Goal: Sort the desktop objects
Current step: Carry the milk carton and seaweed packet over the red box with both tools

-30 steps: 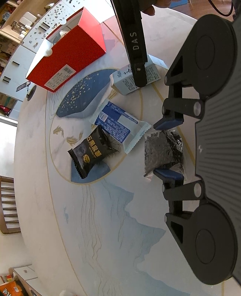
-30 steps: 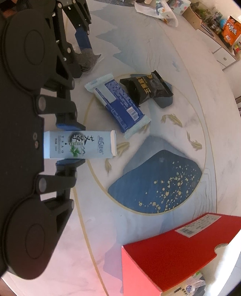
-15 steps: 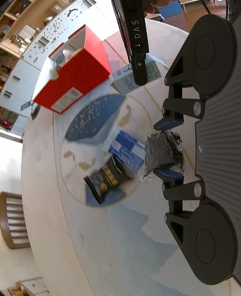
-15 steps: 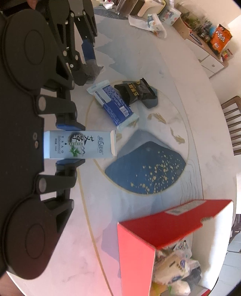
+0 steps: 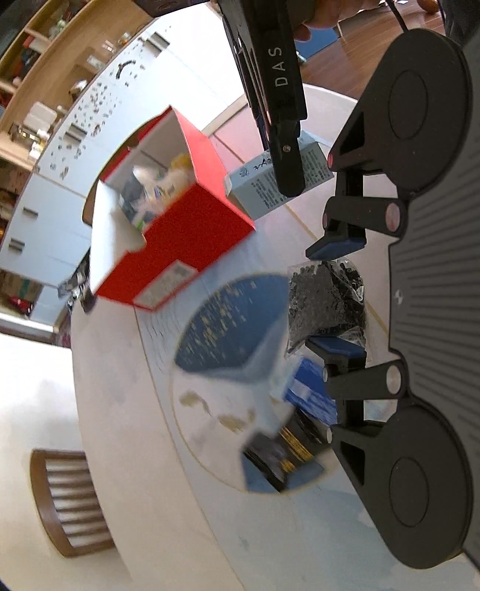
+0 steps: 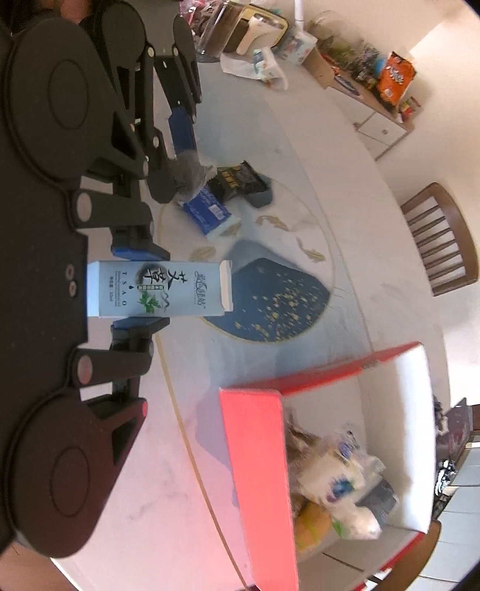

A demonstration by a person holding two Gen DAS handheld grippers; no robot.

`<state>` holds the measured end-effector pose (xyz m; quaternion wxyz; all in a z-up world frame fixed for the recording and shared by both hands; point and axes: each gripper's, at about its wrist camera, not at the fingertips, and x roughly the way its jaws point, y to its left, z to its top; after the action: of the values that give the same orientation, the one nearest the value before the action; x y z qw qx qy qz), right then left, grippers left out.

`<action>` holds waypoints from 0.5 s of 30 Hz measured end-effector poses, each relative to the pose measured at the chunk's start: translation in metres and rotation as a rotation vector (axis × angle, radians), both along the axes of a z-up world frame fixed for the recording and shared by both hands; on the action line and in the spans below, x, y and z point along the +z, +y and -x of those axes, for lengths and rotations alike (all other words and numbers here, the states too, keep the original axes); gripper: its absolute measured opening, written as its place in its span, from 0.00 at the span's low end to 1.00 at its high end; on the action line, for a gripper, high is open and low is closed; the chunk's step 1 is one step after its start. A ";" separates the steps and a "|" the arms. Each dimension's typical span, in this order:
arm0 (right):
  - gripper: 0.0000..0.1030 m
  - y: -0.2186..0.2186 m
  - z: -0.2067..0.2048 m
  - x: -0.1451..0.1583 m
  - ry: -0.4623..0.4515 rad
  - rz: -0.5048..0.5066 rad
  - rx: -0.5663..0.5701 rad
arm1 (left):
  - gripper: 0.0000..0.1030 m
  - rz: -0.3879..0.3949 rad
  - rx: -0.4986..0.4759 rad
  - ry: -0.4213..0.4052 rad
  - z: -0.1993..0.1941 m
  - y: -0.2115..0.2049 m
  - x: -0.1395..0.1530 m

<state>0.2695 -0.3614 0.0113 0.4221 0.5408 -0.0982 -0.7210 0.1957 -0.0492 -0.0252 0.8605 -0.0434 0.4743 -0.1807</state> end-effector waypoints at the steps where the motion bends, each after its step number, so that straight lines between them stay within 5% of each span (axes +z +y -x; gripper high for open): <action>1: 0.27 0.004 0.003 0.002 0.003 0.004 -0.005 | 0.42 0.002 -0.008 -0.004 -0.002 -0.005 0.003; 15: 0.27 0.064 0.054 0.003 0.050 0.029 -0.085 | 0.42 0.013 -0.079 -0.065 -0.038 -0.073 0.025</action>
<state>0.2153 -0.2978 0.0142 0.4011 0.5118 -0.1208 -0.7501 0.2339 -0.1221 -0.0003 0.8673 -0.0244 0.4464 -0.2191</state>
